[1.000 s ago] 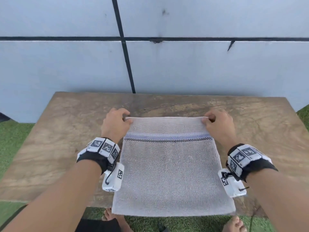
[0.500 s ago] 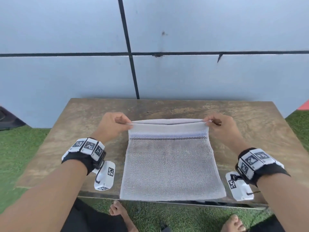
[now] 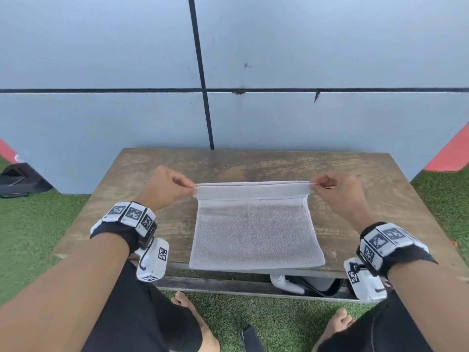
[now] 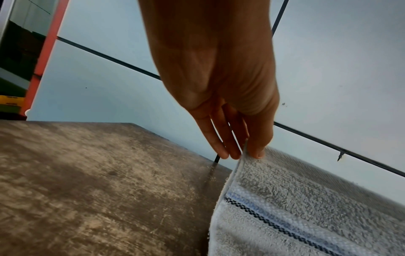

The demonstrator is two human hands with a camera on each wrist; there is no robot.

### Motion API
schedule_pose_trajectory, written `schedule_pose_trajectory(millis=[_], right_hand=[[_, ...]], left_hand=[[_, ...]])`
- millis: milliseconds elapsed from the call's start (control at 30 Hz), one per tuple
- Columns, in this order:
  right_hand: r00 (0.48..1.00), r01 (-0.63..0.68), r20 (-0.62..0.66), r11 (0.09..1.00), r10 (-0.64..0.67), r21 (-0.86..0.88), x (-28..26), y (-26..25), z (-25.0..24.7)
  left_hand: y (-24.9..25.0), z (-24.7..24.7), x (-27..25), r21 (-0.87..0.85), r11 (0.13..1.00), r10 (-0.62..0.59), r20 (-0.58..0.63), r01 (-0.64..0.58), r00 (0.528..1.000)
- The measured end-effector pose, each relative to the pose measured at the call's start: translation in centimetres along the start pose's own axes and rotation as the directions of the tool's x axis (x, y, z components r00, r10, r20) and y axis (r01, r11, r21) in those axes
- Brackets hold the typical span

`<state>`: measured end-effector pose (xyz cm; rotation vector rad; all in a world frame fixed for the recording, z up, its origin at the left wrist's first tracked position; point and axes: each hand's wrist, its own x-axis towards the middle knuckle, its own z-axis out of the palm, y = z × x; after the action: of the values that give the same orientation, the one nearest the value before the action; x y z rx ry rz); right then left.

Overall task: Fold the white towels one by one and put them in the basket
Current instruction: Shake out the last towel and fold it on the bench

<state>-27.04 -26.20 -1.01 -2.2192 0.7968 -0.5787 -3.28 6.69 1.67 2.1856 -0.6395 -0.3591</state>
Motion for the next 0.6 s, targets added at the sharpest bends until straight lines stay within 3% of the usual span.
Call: schedule_pose_trajectory(millis=[133, 367, 600], right_hand=[[0.998, 0.044, 0.036, 0.999, -0.043, -0.032, 0.6, -1.2, -1.3], [0.978, 0.173, -0.090, 0.976, -0.186, -0.134, 5.2, -7.3, -5.1], [0.894, 0.317, -0.307, 0.945, -0.327, -0.084, 8.0, -12.6, -9.4]], left_hand=[[1.5, -1.0, -0.6, 0.041, 0.995, 0.089, -0.031, -0.087, 0.996], [8.1, -4.8, 4.1, 0.264, 0.943, 0.231, -0.082, -0.202, 0.969], [14.7, -9.0, 6.1, 0.229, 0.921, 0.376, -0.313, -0.315, 0.872]])
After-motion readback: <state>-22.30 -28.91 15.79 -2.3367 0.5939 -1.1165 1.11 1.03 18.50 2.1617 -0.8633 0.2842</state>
